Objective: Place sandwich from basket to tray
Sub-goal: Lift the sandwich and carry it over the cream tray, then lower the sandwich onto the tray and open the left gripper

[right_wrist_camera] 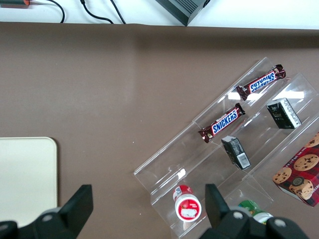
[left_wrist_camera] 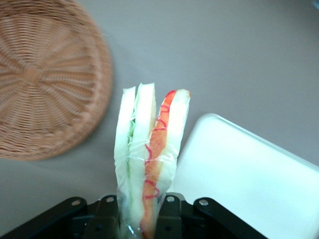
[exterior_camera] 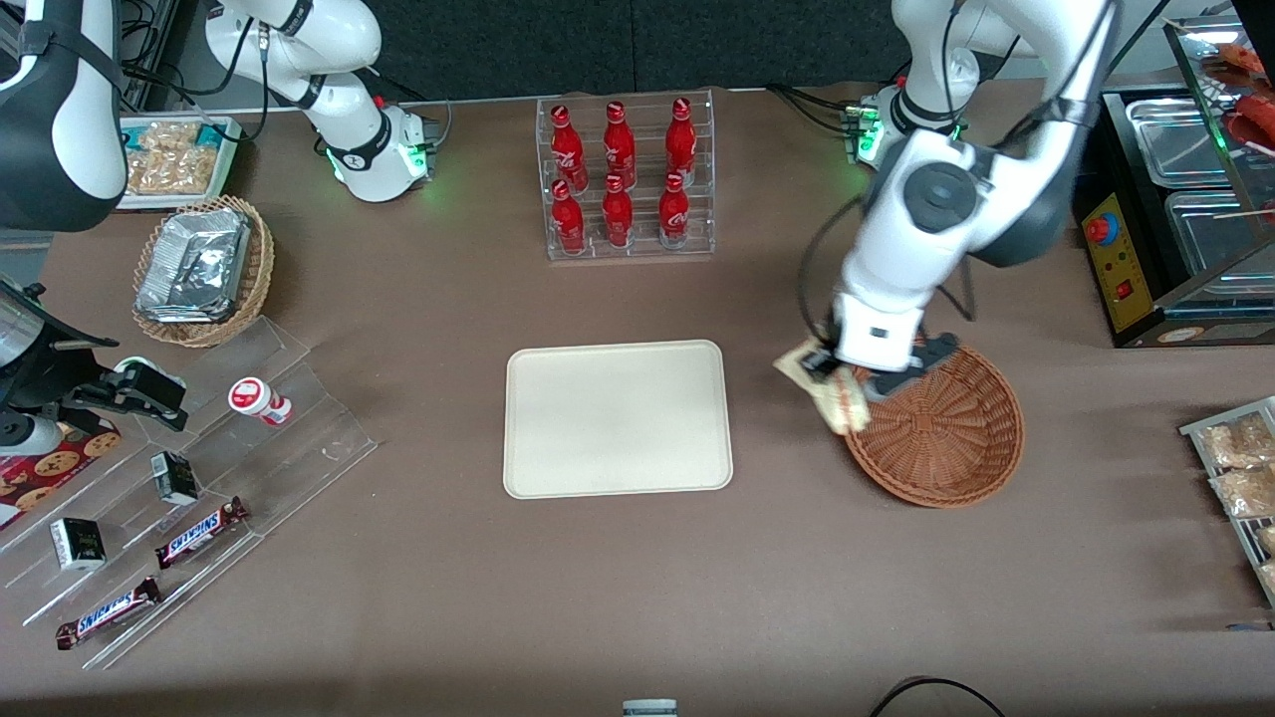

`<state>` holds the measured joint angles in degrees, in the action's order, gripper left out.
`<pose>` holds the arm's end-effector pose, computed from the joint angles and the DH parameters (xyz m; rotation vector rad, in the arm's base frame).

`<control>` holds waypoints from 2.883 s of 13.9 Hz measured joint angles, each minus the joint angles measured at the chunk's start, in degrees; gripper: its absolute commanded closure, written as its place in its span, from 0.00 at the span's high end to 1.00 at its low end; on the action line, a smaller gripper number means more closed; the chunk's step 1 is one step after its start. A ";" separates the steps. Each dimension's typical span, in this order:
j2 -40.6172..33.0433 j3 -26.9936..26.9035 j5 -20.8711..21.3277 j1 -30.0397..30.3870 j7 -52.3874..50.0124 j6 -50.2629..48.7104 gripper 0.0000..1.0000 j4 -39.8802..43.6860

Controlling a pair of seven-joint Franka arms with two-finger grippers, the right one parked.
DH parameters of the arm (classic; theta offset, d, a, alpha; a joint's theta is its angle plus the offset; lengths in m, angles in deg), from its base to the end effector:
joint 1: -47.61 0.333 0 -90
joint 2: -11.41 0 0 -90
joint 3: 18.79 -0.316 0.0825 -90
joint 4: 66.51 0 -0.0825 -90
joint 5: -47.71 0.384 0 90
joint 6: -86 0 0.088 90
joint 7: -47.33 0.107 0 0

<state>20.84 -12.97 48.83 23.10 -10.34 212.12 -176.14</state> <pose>0.5274 -0.3051 0.4219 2.9688 0.7093 0.1364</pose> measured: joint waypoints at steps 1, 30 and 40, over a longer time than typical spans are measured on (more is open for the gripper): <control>1.88 0.02 0.92 -2.37 0.00 -0.90 0.13 2.97; 38.79 -1.11 1.74 -13.32 7.12 -0.80 1.00 41.56; 4.17 -1.67 -2.21 6.72 35.91 -2.29 0.99 4.62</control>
<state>25.01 -14.64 46.62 29.82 25.57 209.83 -171.52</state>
